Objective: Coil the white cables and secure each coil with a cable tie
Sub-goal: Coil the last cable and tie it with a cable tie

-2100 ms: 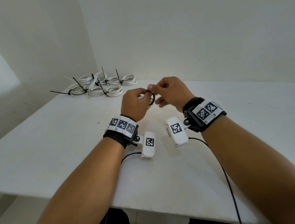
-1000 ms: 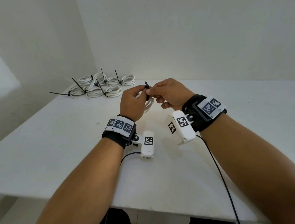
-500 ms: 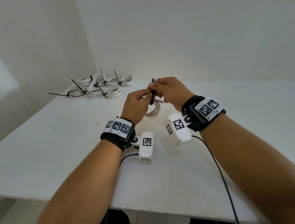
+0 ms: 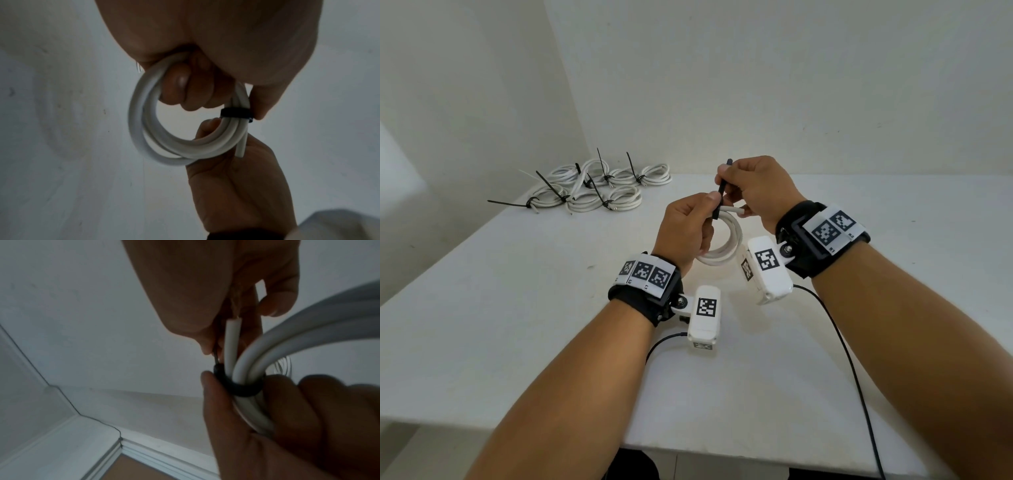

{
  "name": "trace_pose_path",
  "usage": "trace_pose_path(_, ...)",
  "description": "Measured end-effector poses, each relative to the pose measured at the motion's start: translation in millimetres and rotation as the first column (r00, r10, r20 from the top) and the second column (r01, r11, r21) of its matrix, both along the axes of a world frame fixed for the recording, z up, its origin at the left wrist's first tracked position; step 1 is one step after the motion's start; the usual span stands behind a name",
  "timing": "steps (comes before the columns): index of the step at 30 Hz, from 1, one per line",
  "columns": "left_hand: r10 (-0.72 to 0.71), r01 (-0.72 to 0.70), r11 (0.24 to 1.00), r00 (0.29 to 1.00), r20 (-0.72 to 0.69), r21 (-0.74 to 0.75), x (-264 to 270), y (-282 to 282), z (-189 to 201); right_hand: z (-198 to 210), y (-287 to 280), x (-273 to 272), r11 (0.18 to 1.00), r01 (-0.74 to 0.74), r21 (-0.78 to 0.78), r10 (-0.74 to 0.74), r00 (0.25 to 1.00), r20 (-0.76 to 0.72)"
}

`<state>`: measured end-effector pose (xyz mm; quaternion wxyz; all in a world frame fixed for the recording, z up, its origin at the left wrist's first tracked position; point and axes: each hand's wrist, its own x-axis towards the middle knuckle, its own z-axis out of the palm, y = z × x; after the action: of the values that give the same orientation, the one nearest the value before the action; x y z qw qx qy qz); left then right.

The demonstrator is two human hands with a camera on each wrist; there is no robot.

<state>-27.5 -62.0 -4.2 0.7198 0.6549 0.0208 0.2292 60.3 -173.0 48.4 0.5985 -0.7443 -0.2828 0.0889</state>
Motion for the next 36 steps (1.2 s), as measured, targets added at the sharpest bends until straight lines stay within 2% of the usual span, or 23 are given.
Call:
trace_pose_path(4, 0.026, -0.026, 1.000, 0.999, -0.041, -0.003, -1.0, 3.2, -3.9, -2.1, 1.5, -3.4, 0.990, -0.071, -0.123, 0.078, 0.996, 0.054)
trace_pose_path(8, 0.000, -0.005, 0.998, 0.997, -0.076, -0.063, -0.4, -3.4, -0.5, -4.8, 0.6, 0.5, 0.997, -0.012, -0.078, 0.019, 0.996, 0.083)
trace_pose_path(12, -0.094, 0.085, 0.990, 0.992, -0.081, -0.108, -1.0, -9.4, 3.9, -4.9, -0.7, 4.3, 0.999, 0.015, -0.030, -0.014, 0.999, 0.035)
trace_pose_path(17, -0.124, 0.125, 0.992, 0.986, -0.110, -0.001, -2.7, -7.1, 4.3, -6.9, 0.2, 4.7, 0.999, 0.046, 0.006, -0.046, 0.993, 0.109)
trace_pose_path(23, -0.166, 0.165, 0.986, 0.978, -0.125, -0.017, -4.2, -7.0, 6.1, -12.5, 3.3, 8.5, 0.995, 0.092, 0.025, -0.095, 0.981, 0.168)
trace_pose_path(26, -0.191, 0.194, 0.981, 0.973, -0.130, 0.009, -6.6, -5.7, 4.0, -13.2, 1.4, 9.3, 0.996, 0.084, 0.018, -0.086, 0.985, 0.152)
trace_pose_path(30, -0.195, 0.189, 0.980, 0.976, -0.099, -0.063, -6.3, -2.0, 2.5, -11.1, 3.9, 4.7, 0.997, 0.073, 0.029, -0.076, 0.989, 0.123)
trace_pose_path(33, -0.176, 0.163, 0.978, 0.980, -0.097, -0.129, -8.1, 5.4, 5.0, -9.6, 3.4, 1.1, 0.997, -0.060, -0.040, 0.058, 0.998, -0.035)
trace_pose_path(36, -0.129, 0.113, 0.982, 0.987, -0.095, -0.150, -10.2, 18.0, 5.0, -13.0, -2.3, -0.9, 0.946, -0.289, -0.144, 0.256, 0.944, -0.209)
